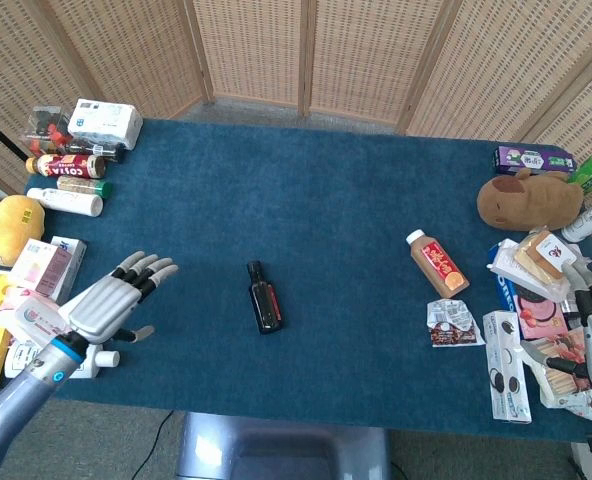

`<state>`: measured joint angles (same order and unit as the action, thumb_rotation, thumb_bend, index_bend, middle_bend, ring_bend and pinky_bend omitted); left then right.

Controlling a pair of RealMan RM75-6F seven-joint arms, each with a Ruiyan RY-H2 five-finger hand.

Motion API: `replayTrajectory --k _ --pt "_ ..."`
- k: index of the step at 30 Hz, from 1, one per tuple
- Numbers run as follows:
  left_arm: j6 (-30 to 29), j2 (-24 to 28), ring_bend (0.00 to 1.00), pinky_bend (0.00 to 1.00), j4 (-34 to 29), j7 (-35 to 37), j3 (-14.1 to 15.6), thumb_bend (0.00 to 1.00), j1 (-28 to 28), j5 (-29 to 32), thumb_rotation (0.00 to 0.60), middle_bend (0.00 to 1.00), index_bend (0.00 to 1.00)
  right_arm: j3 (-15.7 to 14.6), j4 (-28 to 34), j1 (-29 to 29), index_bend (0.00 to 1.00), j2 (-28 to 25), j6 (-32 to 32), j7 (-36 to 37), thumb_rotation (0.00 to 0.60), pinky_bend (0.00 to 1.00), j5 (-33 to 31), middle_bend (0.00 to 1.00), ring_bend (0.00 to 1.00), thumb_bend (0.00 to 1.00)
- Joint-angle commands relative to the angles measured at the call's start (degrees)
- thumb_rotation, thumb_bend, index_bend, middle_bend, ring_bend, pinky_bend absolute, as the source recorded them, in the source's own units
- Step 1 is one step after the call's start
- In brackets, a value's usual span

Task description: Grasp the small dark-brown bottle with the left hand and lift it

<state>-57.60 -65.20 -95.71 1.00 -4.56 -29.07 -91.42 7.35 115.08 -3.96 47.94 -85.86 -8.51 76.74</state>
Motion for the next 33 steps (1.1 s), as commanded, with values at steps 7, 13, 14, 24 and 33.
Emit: replayTrajectory --k 7,13,14,24,33 --pt "10.2 -11.0 0.0 0.0 9.0 1.6 -3.5 0.27 -11.6 1.6 0.6 0.0 0.0 -0.3 1.3 3.1 0.0 -2.9 -3.8 0.7 0.468 0.0 -0.5 0.04 0.0 0.0" --pt "13.5 -16.9 0.0 0.0 13.8 1.3 -3.6 0.27 -16.4 1.9 0.6 0.0 0.0 -0.1 1.8 4.4 0.0 -4.3 -5.7 1.5 0.468 0.0 -0.7 0.04 0.0 0.0" --pt "13.9 -17.6 0.0 0.0 14.4 1.2 -3.6 0.27 -17.0 2.1 0.6 0.0 0.0 -0.1 1.8 4.5 0.0 -4.5 -6.0 1.6 0.47 0.0 -0.7 0.04 0.0 0.0" --pt "18.3 -24.7 0.0 0.0 20.9 0.1 -3.2 0.27 -23.1 3.5 0.6 0.0 0.0 -0.3 1.3 7.0 0.0 -5.8 -8.8 3.9 0.466 0.0 -1.0 0.04 0.0 0.0" --pt "21.0 -28.7 0.0 0.0 26.3 -3.1 -2.4 0.27 -26.2 5.7 0.6 0.03 0.11 -0.2 0.9 8.5 0.0 -6.5 -10.5 5.5 0.468 0.0 -1.5 0.05 0.0 0.0"
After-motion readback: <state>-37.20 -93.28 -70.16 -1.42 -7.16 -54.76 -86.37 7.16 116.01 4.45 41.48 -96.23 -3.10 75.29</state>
